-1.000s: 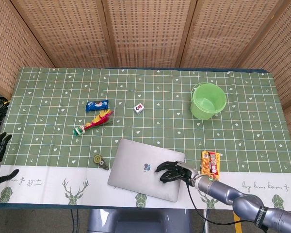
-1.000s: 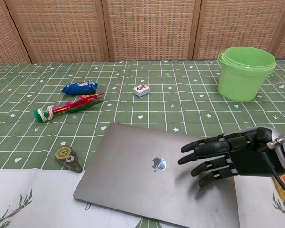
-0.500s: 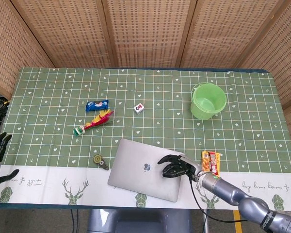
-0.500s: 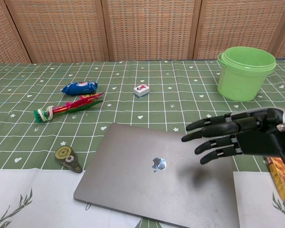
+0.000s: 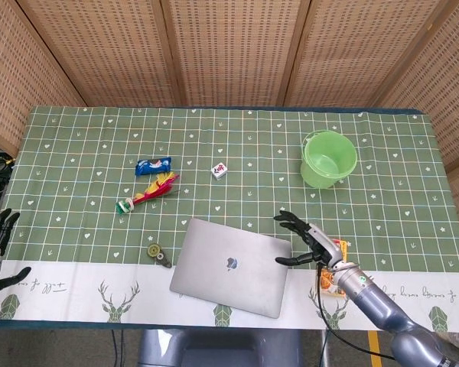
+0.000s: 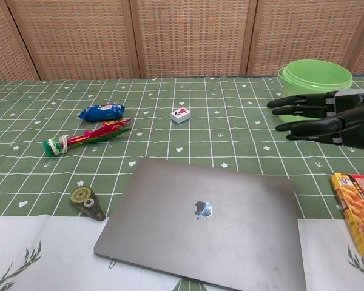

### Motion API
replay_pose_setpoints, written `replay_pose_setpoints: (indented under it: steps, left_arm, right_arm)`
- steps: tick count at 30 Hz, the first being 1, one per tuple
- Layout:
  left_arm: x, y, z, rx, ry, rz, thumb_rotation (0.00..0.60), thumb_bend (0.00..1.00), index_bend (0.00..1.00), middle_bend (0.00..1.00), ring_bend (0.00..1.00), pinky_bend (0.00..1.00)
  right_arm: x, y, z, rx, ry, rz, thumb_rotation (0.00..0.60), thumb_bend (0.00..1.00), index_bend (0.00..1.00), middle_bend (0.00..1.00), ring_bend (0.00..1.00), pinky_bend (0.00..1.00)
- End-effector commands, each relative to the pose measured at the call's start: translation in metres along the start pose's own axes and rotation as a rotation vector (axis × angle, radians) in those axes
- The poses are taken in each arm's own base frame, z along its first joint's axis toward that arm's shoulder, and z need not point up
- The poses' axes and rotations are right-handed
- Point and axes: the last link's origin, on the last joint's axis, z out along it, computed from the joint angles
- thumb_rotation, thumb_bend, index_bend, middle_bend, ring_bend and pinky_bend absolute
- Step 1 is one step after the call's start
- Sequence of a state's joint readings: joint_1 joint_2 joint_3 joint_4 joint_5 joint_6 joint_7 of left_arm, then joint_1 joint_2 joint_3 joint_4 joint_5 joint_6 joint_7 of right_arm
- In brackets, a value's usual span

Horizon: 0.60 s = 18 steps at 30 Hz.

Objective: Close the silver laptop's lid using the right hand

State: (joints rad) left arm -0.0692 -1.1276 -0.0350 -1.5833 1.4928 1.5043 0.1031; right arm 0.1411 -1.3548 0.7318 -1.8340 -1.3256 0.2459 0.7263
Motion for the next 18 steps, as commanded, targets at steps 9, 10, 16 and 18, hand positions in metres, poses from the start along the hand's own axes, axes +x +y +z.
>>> replay_pose_setpoints:
  steps: [9,10,16,18]
  left_arm:
    - [-0.001,0.003,-0.002,-0.011,0.001,0.007,0.600,0.00,0.00,0.00,0.00,0.00]
    - [-0.001,0.003,-0.002,-0.011,0.001,0.008,0.600,0.00,0.00,0.00,0.00,0.00]
    - [-0.002,0.003,-0.002,-0.010,-0.002,0.013,0.600,0.00,0.00,0.00,0.00,0.00]
    - [-0.002,0.003,-0.002,-0.009,0.000,0.014,0.600,0.00,0.00,0.00,0.00,0.00]
  right_arm:
    - [0.037,0.035,-0.035,0.117,0.176,-0.395,0.591,0.19,0.06,0.00,0.00,0.00]
    - [0.041,0.039,-0.038,0.121,0.190,-0.437,0.590,0.18,0.04,0.00,0.00,0.00]
    - [0.066,0.064,-0.063,0.121,0.391,-0.837,0.588,0.18,0.00,0.00,0.00,0.00]
    - [0.070,0.070,-0.071,0.113,0.457,-0.922,0.593,0.18,0.00,0.00,0.00,0.00]
